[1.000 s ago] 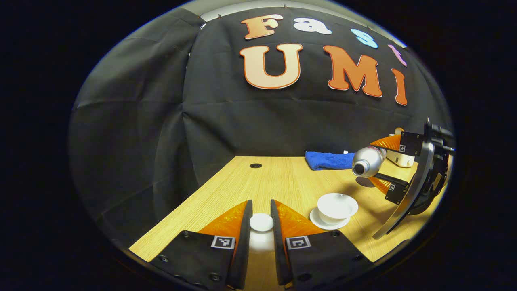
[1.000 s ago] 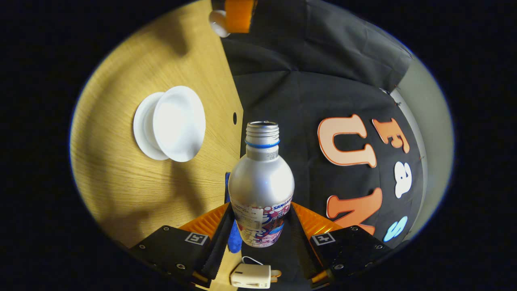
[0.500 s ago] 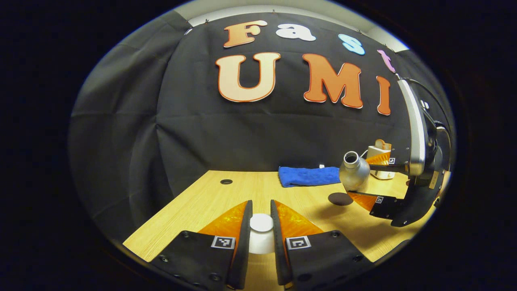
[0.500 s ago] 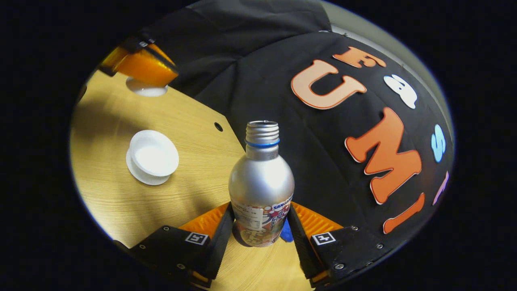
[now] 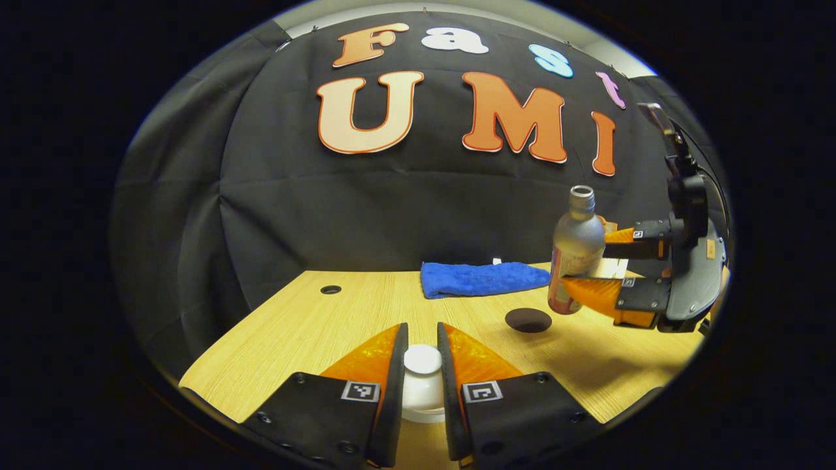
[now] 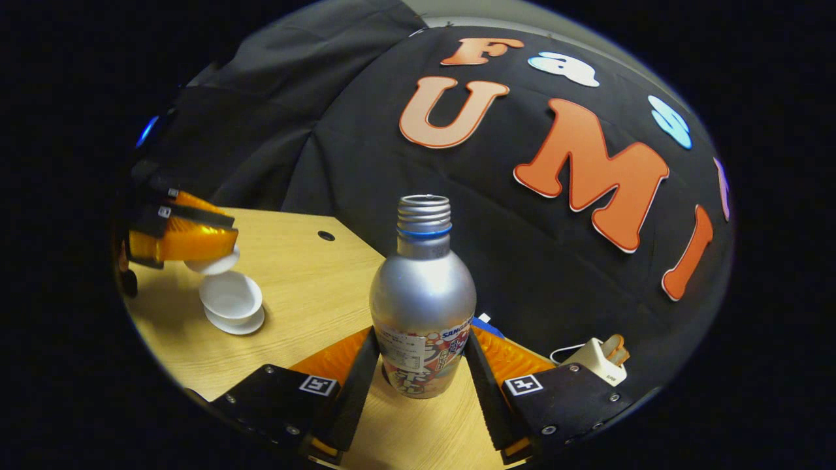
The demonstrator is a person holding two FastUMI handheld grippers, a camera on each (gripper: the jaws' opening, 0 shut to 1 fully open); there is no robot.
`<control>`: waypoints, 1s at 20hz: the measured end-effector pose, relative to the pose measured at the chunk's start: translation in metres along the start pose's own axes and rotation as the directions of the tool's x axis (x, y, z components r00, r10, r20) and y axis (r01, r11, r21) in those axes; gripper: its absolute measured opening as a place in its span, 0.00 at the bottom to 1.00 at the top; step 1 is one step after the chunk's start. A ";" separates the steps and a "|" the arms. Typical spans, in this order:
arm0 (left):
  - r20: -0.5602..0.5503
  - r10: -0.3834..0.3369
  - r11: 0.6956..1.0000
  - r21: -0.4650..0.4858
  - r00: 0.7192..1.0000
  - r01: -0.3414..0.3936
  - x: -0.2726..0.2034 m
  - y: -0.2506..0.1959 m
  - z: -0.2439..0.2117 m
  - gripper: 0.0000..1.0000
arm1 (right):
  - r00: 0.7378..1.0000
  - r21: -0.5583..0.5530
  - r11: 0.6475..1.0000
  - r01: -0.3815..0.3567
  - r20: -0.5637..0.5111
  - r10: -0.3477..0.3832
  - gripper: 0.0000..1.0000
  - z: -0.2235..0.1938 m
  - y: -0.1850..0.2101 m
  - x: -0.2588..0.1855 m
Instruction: Open the teacup lid with one hand, grasp the water bottle and pour water into the teacup with the other hand; after pouring, place the water bottle on the coaster and then close the teacup lid.
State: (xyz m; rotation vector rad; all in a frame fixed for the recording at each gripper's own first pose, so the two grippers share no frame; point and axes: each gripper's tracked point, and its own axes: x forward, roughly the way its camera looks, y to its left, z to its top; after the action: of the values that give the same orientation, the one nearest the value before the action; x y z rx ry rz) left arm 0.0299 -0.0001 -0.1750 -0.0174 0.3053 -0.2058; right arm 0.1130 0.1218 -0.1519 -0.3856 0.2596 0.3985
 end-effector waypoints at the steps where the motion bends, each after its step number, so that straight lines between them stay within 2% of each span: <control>1: -0.009 -0.004 1.000 0.005 1.000 0.004 0.003 -0.004 -0.003 0.32 | 1.000 0.034 0.999 0.000 0.004 0.000 0.78 0.000 -0.003 0.002; 3: -0.022 -0.008 1.000 0.016 1.000 0.009 0.008 -0.007 -0.010 0.29 | 1.000 0.083 0.997 0.000 0.015 -0.001 0.78 0.000 -0.005 0.006; 4: -0.032 -0.011 1.000 0.018 0.999 0.012 0.009 -0.009 -0.013 0.32 | 1.000 0.103 0.995 0.002 0.019 -0.004 0.78 0.000 -0.008 0.009; 9: -0.066 -0.008 1.000 0.024 0.998 0.010 0.019 -0.010 -0.029 0.32 | 0.999 0.201 0.980 0.009 0.032 -0.015 0.78 -0.004 -0.019 0.013; 10: -0.077 -0.008 1.000 0.023 0.997 0.009 0.021 -0.009 -0.034 0.29 | 0.999 0.217 0.976 0.009 0.034 -0.017 0.78 -0.005 -0.021 0.014; 11: -0.084 -0.007 1.000 0.019 0.996 0.009 0.023 -0.010 -0.037 0.32 | 0.999 0.232 0.973 0.014 0.037 -0.023 0.78 -0.004 -0.022 0.016; 19: -0.093 -0.007 1.000 0.024 0.996 0.009 0.028 -0.011 -0.050 0.33 | 0.998 0.300 0.954 0.021 0.043 -0.035 0.78 -0.013 -0.022 0.045; 20: -0.092 -0.008 1.000 0.021 0.996 0.010 0.028 -0.011 -0.050 0.36 | 0.999 0.310 0.951 0.020 0.041 -0.034 0.78 -0.015 -0.022 0.049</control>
State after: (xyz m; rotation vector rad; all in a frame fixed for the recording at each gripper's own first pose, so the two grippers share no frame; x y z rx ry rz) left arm 0.0385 -0.0162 -0.2300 0.0124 0.3945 -0.2188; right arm 0.1633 0.1127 -0.1741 -0.0716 0.2667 0.3324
